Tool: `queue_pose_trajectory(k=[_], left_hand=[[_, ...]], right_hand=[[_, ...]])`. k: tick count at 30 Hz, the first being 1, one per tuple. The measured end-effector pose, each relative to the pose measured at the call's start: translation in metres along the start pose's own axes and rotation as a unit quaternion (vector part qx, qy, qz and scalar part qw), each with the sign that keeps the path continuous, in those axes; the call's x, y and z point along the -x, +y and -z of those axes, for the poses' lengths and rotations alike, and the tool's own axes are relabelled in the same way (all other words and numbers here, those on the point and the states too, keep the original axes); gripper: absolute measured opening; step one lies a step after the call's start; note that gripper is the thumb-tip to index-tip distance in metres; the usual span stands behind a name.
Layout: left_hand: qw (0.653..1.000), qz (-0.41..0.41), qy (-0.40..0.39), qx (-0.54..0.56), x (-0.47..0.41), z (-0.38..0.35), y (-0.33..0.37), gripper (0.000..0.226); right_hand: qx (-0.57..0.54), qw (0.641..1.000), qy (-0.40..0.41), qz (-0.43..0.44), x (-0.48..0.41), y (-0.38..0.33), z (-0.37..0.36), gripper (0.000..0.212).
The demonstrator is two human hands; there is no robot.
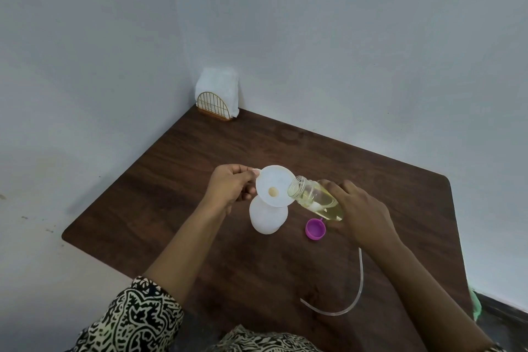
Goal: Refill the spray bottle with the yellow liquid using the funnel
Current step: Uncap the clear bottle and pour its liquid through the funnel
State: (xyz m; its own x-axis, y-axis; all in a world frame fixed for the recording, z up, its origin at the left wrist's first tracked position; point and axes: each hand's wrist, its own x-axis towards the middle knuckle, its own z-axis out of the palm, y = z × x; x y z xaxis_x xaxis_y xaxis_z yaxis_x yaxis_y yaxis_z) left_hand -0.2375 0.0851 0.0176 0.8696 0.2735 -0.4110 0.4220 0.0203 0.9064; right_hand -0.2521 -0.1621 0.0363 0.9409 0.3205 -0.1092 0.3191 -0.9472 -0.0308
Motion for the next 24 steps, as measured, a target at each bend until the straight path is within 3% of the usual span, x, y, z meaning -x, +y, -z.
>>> queue_pose_trajectory(k=[24], left_hand=[[1.000,-0.003,-0.001,0.003,0.0004,0.0002,-0.0035,0.006]], right_hand=[[0.011,1.000,-0.001,0.016,-0.0031,0.0015,0.0047,0.075]])
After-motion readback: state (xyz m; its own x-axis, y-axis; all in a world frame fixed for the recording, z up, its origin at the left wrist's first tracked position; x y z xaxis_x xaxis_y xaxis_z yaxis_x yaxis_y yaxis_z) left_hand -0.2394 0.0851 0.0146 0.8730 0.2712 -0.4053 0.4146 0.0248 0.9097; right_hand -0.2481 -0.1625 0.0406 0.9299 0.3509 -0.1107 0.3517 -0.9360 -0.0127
